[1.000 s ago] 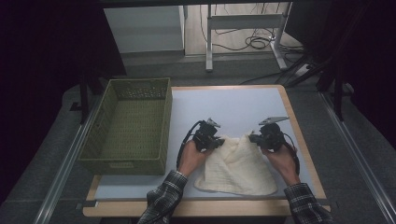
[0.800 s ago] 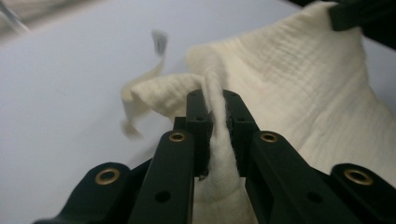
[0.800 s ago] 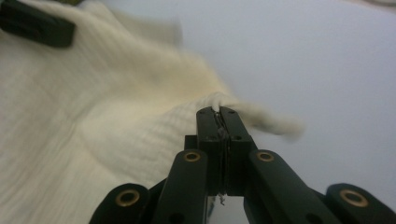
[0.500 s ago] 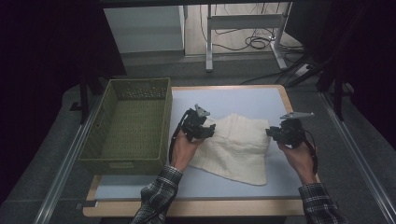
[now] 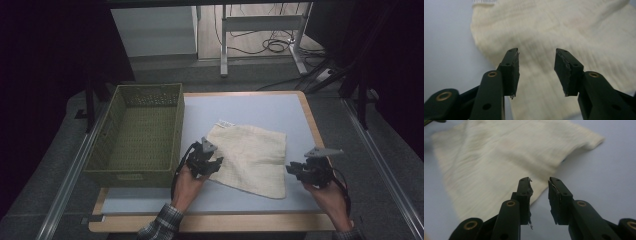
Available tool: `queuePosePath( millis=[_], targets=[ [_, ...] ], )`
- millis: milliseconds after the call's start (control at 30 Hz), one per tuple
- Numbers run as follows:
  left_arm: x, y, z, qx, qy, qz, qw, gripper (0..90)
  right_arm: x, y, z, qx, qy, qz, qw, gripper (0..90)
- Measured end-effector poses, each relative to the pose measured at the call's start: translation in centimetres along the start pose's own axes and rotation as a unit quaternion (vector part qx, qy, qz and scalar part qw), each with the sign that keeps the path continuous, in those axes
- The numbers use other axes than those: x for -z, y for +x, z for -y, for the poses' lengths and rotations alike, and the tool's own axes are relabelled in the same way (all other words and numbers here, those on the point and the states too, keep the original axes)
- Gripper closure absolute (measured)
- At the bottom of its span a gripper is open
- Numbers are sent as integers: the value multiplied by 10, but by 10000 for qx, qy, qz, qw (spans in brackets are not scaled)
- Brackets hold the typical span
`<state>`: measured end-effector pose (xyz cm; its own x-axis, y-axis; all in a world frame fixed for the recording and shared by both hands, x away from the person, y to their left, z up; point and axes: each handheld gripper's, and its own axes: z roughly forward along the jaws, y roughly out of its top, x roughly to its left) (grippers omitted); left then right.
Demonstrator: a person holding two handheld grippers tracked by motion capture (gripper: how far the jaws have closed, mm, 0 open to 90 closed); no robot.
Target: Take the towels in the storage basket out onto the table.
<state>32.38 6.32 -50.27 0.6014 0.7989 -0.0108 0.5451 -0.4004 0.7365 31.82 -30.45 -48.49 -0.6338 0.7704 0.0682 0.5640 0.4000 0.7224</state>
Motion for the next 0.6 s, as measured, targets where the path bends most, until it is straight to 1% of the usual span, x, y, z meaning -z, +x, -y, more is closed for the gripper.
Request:
queuePosePath(
  millis=[67,133,167,200,233,267,300,333,367,433,467,500,533,567,600],
  targets=[
    [6,0,12,77,-29,-22,10000,561,3,12,11,72,39,-158,9998,708],
    [9,1,23,98,-7,-51,9999,558,5,23,20,162,89,-238,9995,704],
    [10,0,27,101,-28,-21,9999,557,6,28,25,200,113,-291,9993,700],
    [9,-2,30,89,-34,-49,9999,550,6,32,29,227,118,-318,9992,690],
    [8,-5,32,61,-12,-128,9999,532,6,35,33,239,125,-317,9991,679],
    [8,-5,32,61,-12,-128,9999,517,6,38,36,278,142,-312,9990,662],
    [5,-10,35,-71,47,-312,9995,517,5,41,39,324,164,-277,9990,643],
    [5,-10,35,-71,47,-312,9995,516,4,43,41,386,170,-220,9989,629],
    [0,-10,38,-63,103,-461,9989,517,1,44,44,420,183,-177,9988,622],
    [-6,-6,41,80,178,-404,9990,524,-4,46,47,450,224,-188,9986,623],
    [-6,-6,41,80,178,-404,9990,529,-4,46,47,450,224,-188,9986,623],
    [-8,-1,44,328,32,-210,9992,551,-6,47,50,493,148,-137,9986,698],
    [-8,-1,44,328,32,-210,9992,572,-6,48,50,489,134,-174,9986,763],
    [-8,-1,45,362,-49,-178,9992,616,-7,48,50,462,130,-278,9985,820],
    [-8,-1,46,400,-72,-118,9991,675,-7,49,50,453,123,-334,9983,838]
  ],
)
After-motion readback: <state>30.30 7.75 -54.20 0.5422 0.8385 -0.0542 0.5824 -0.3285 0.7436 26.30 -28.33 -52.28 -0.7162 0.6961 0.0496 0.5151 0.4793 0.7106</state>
